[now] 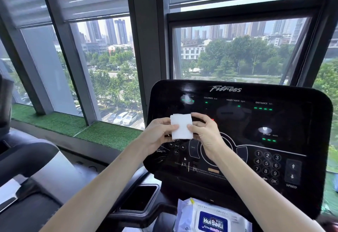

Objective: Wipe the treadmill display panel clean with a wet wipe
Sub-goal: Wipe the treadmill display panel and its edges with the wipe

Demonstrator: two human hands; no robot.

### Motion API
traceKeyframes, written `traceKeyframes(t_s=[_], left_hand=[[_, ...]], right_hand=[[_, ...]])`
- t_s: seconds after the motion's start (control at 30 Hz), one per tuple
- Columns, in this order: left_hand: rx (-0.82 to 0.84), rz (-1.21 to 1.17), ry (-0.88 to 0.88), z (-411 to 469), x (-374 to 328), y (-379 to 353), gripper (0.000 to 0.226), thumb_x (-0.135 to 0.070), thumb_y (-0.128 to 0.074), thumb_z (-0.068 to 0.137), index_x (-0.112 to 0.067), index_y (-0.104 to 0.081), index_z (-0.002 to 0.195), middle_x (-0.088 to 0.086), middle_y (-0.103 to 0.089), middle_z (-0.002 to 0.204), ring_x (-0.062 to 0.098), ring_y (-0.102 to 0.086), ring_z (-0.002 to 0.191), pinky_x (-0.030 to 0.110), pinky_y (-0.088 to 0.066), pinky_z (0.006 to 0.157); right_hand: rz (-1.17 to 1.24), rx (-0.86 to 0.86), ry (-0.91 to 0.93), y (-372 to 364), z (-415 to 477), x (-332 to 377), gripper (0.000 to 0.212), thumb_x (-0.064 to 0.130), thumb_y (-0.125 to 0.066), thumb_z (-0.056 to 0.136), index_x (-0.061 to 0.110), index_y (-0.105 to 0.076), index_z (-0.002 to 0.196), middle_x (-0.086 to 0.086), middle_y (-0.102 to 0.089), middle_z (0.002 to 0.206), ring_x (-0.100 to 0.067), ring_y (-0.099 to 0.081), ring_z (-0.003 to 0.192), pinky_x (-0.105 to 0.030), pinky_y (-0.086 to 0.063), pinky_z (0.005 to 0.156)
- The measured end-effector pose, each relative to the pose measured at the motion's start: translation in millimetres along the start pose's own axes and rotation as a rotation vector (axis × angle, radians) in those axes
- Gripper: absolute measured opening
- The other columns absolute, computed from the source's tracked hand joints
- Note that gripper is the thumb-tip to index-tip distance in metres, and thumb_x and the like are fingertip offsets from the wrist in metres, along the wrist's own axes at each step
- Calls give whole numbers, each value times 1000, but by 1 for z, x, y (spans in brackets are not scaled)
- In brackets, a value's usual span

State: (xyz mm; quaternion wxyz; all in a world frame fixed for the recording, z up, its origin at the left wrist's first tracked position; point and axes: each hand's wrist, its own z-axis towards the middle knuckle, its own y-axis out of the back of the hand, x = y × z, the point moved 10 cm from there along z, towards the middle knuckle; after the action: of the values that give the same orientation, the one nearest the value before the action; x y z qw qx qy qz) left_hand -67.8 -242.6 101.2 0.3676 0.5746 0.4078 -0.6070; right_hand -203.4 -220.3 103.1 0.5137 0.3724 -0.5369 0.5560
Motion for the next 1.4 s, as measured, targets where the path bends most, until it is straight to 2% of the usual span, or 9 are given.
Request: traceKeyframes(t_s=[0.07,0.13,0.23,0.5,0.67,0.83,1.0,1.23,1.4], left_hand=[[-56,-16,-7,1,1,6,28,-4,-63,86,-8,-63,113,11,-67,104,22,-66,95,34,-54,77],[-112,-19,-13,1,3,13,29,-5,-64,86,-11,-62,114,10,-68,101,21,-66,91,35,-54,76],[-117,-83,17,2,7,16,28,-6,-63,86,-9,-62,114,10,-70,100,18,-66,85,34,-53,72],[-53,-105,85,-2,17,7,23,-1,-60,87,-4,-67,108,6,-69,84,12,-62,70,23,-50,60],[-81,-58,60,-3,16,9,26,-3,-61,87,-8,-66,111,11,-71,100,19,-67,85,30,-54,70],[-18,-104,67,-3,19,-5,19,-8,-55,92,-8,-67,107,9,-70,102,21,-67,91,35,-55,76],[49,-73,38,-1,18,-15,13,-11,-54,94,-9,-65,100,9,-67,100,22,-65,93,39,-51,88],[-115,238,-111,3,8,-5,12,-19,-61,90,-17,-70,98,-2,-67,92,10,-60,89,31,-46,81],[-150,-20,33,6,27,-1,32,-22,-67,86,-17,-59,117,6,-66,107,18,-65,95,37,-53,80]], right_hand=[[-73,-50,30,5,-1,0,45,3,-66,82,17,-48,121,-8,-67,99,-20,-65,93,-31,-54,77],[-403,-90,193,5,-6,16,46,11,-72,78,23,-49,116,1,-54,108,-11,-53,100,-22,-46,84],[-769,44,391,-19,-18,27,34,17,-77,74,25,-57,101,8,-47,108,-4,-47,97,-6,-36,73],[-869,81,553,-26,-25,24,6,14,-66,85,14,-70,89,7,-57,98,-9,-56,87,-24,-47,74],[-693,44,341,-11,-19,15,17,27,-63,87,21,-67,103,10,-58,107,-1,-54,96,-14,-46,71],[-453,-1,170,0,-12,-1,14,16,-66,84,21,-69,96,6,-69,97,-8,-66,86,-33,-56,78],[-209,-7,85,3,-13,-7,39,9,-73,77,18,-59,112,-2,-67,101,-14,-68,87,-35,-57,79],[-121,-13,36,6,-12,-13,42,1,-71,77,14,-57,115,-11,-65,91,-27,-67,85,-39,-55,81],[-116,-20,45,4,-6,-12,46,0,-72,76,13,-56,117,-11,-67,90,-22,-68,79,-33,-55,78]])
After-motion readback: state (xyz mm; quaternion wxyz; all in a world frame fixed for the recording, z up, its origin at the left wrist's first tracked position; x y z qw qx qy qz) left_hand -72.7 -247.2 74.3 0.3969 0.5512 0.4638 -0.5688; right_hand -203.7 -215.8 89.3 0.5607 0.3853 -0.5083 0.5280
